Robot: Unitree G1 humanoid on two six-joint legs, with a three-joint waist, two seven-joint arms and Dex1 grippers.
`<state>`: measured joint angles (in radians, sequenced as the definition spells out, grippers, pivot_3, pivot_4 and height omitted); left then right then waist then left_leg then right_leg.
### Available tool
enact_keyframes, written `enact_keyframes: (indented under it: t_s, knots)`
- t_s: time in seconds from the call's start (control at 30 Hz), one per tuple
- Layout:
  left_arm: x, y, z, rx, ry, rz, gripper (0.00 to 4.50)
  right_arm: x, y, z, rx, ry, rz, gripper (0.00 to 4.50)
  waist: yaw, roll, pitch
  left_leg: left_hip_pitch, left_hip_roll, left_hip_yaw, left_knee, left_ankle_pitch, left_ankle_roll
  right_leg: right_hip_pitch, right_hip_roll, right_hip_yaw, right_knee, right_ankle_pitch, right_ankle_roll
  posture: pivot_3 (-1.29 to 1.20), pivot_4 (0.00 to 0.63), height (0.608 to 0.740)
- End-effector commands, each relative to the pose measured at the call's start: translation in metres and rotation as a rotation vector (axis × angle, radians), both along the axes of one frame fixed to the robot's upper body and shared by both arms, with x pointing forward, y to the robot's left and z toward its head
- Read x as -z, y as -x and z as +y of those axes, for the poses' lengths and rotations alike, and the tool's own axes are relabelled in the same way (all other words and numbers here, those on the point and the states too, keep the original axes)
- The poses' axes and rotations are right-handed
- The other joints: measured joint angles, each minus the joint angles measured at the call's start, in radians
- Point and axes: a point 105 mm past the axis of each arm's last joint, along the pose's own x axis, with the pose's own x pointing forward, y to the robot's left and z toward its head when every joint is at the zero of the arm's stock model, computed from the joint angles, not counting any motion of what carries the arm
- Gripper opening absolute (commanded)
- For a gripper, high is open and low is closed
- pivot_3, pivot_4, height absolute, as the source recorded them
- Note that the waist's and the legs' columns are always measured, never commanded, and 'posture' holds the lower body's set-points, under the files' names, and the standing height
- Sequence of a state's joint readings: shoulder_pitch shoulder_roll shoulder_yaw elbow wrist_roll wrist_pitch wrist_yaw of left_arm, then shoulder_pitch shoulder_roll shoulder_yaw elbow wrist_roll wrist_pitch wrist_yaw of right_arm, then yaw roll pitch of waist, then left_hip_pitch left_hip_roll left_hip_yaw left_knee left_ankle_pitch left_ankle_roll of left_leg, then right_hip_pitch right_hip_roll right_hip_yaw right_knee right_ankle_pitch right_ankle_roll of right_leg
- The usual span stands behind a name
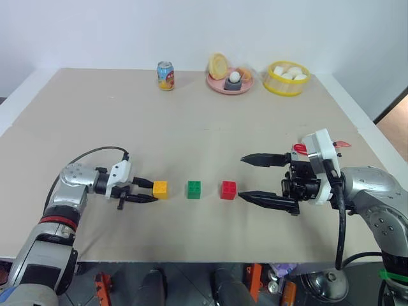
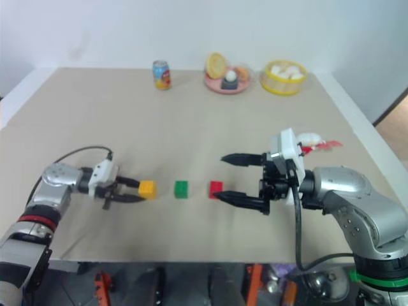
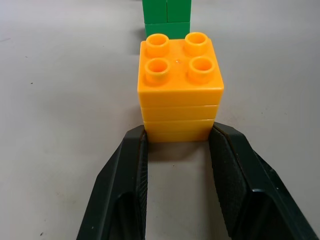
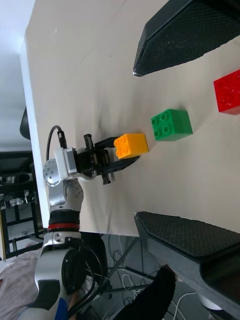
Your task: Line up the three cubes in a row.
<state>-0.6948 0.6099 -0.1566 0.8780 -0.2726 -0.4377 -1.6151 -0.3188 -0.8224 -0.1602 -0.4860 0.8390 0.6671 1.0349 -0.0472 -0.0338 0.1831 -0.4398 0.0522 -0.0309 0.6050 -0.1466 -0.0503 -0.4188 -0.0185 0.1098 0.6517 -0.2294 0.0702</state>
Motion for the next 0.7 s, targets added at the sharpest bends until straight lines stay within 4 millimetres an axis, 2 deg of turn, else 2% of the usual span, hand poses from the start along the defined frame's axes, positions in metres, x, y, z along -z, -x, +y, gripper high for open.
enact_keyframes:
  t_s: [0.03,0.23,0.27,0.37,0.4,0.47,0.5,0.7]
  knots:
    - [-0.004,-0.002,0.003,-0.005,-0.009,-0.026,1.23,-0.008,0.003,-0.001,0.004,0.001,-0.043,4.5,0.0,0.0,0.0,0.0,0.0,0.0,0.0,0.0,0.0,0.0,0.0,0.0,0.0,0.001,0.0,0.0,0.15,0.74]
    - [0.0,-0.001,0.007,-0.006,-0.035,-0.025,1.23,-0.008,0.0,0.0,0.005,-0.002,-0.046,4.5,0.0,0.0,0.0,0.0,0.0,0.0,0.0,0.001,0.001,0.0,0.0,0.0,0.0,0.002,0.0,0.0,0.15,0.74]
    - [0.001,0.0,0.008,-0.009,-0.04,-0.016,2.27,-0.008,0.0,0.0,0.004,-0.002,-0.048,4.5,0.0,0.0,0.0,0.0,0.0,0.0,0.0,0.001,0.001,0.0,0.0,0.0,0.0,0.001,0.0,0.0,0.15,0.74]
    - [-0.001,-0.001,0.01,-0.017,-0.036,-0.021,3.2,-0.008,-0.001,0.001,0.004,-0.004,-0.049,4.5,-0.001,0.0,0.0,0.0,0.0,0.001,0.0,0.001,0.001,0.0,0.0,0.0,0.0,0.001,0.0,0.0,0.15,0.74]
    - [-0.003,-0.002,0.01,-0.02,-0.027,-0.033,3.67,-0.008,-0.002,0.001,0.004,-0.003,-0.05,4.5,-0.002,0.0,0.0,0.0,0.0,0.001,0.0,0.001,0.001,0.0,0.0,0.0,0.0,0.001,0.0,0.0,0.15,0.74]
    - [-0.005,-0.003,0.009,-0.017,-0.017,-0.054,4.31,-0.009,-0.003,0.0,0.005,-0.005,-0.053,4.5,-0.002,0.0,0.0,0.0,0.0,0.001,-0.001,0.001,0.001,-0.001,0.0,0.0,0.0,0.0,0.0,0.0,0.15,0.74]
    - [-0.006,-0.002,0.008,-0.011,-0.016,-0.065,4.48,-0.009,-0.003,0.0,0.005,-0.006,-0.054,4.5,-0.002,0.0,0.0,0.0,0.0,0.001,-0.001,0.001,0.001,-0.001,0.0,0.0,0.0,0.0,0.0,0.0,0.15,0.74]
    - [-0.009,0.002,0.014,-0.014,-0.006,-0.073,4.48,-0.011,-0.008,0.0,0.008,-0.015,-0.059,4.5,-0.002,0.0,0.0,0.0,0.0,0.001,-0.002,0.001,0.001,-0.001,0.0,0.0,0.0,-0.001,0.0,0.0,0.15,0.74]
